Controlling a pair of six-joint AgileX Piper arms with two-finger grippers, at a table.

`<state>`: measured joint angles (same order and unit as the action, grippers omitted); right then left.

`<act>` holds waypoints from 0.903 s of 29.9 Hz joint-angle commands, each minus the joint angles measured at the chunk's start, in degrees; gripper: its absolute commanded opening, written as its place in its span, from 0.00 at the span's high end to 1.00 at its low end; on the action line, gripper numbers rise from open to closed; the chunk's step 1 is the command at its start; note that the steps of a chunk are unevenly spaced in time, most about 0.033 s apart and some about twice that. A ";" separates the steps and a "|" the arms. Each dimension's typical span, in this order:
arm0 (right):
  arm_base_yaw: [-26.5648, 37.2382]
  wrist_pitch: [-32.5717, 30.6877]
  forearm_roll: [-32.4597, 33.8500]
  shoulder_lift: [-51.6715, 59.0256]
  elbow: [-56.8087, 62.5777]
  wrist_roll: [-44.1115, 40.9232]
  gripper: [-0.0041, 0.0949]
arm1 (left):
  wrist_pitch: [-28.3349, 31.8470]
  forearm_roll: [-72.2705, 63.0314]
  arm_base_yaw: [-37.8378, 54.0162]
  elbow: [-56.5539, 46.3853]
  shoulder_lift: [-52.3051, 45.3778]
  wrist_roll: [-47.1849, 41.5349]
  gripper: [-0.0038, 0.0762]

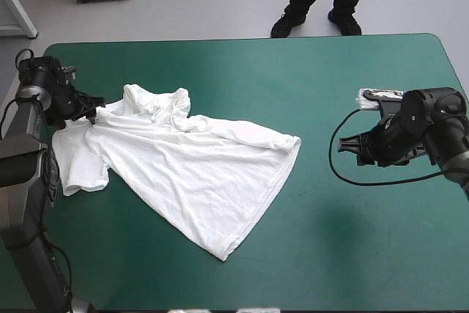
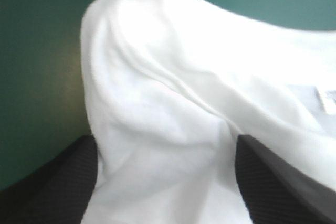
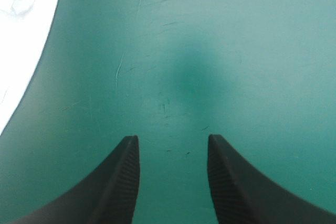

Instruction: Fold the cloth

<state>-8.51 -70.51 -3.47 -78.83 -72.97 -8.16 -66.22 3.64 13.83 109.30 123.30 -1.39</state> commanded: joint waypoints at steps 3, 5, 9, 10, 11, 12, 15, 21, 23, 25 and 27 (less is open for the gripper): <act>0.50 1.25 -0.09 1.82 -1.61 0.80 0.57 | -1.71 -4.34 -1.32 2.49 -11.54 1.39 0.25; 0.50 1.25 -0.09 1.82 -1.61 0.80 0.57 | -2.65 -4.43 -2.75 2.49 -14.44 1.39 0.25; 0.50 1.25 -0.09 1.82 -1.61 0.80 0.57 | -7.71 -4.37 -6.85 2.10 -18.60 0.93 0.25; 0.50 1.25 -0.09 1.82 -1.61 0.80 0.57 | -7.59 -4.37 -8.18 1.04 -19.89 0.43 0.25; 0.50 1.25 -0.09 1.82 -1.61 0.80 0.57 | -7.59 -4.37 -9.40 0.13 -20.96 -0.18 0.25; 0.50 1.25 0.14 1.82 -1.61 0.80 0.57 | -7.59 -4.37 -10.62 -1.19 -22.25 -1.14 0.25; 0.50 1.13 0.14 1.93 -1.61 0.80 0.57 | -7.59 -4.37 -15.01 -6.08 -25.83 -4.16 0.25; 0.50 1.59 0.14 3.29 -1.61 0.80 0.57 | -7.11 -3.64 -24.90 -17.43 -32.13 -9.13 0.26; 0.50 1.57 0.14 3.56 -1.61 0.80 0.57 | -5.84 -2.78 -28.30 -20.95 -34.09 -11.22 0.28; 0.50 1.57 0.14 4.07 -1.61 0.80 0.57 | -4.03 -2.02 -32.32 -24.26 -35.71 -14.09 0.30; 0.50 1.57 0.14 4.45 -1.61 0.80 0.57 | -3.17 -1.73 -35.88 -26.26 -36.52 -16.39 0.31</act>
<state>-8.51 -70.46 -3.49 -76.67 -72.97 -7.88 -70.91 1.22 -17.63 84.50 90.74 -14.04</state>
